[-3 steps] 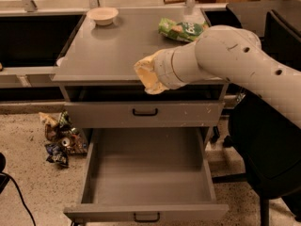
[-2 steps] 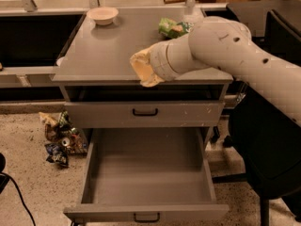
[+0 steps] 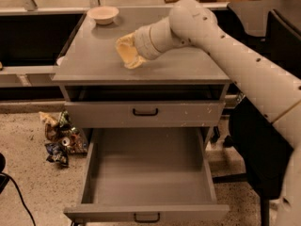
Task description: Pick sponge from middle drawer and place on counter
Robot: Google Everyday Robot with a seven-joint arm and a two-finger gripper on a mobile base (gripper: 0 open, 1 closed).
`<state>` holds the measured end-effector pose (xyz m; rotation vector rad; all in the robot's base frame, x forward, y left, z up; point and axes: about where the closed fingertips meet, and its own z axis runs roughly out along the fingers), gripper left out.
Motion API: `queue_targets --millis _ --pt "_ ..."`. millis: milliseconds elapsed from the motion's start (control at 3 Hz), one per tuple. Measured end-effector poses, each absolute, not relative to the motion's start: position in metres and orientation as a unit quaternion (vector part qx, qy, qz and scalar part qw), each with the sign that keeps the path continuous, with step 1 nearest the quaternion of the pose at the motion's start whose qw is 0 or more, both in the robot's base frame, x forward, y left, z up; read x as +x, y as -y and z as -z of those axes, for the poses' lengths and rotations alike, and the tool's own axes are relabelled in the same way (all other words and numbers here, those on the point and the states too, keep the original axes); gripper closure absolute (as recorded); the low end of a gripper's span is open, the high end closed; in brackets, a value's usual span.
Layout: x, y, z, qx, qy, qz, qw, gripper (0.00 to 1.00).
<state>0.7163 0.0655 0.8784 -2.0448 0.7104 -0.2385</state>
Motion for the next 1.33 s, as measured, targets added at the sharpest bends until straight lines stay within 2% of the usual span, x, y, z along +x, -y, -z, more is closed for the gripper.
queue_targets --millis 333,667,1333 --pt "0.733 -0.060 -0.913 -0.814 -0.292 0.116 0.488 1.00" --pt "0.734 -0.063 -0.911 -0.811 -0.298 0.113 0.491 1.00" --pt "0.773 -0.076 -0.928 -0.744 -0.376 0.085 0.546 1.00"
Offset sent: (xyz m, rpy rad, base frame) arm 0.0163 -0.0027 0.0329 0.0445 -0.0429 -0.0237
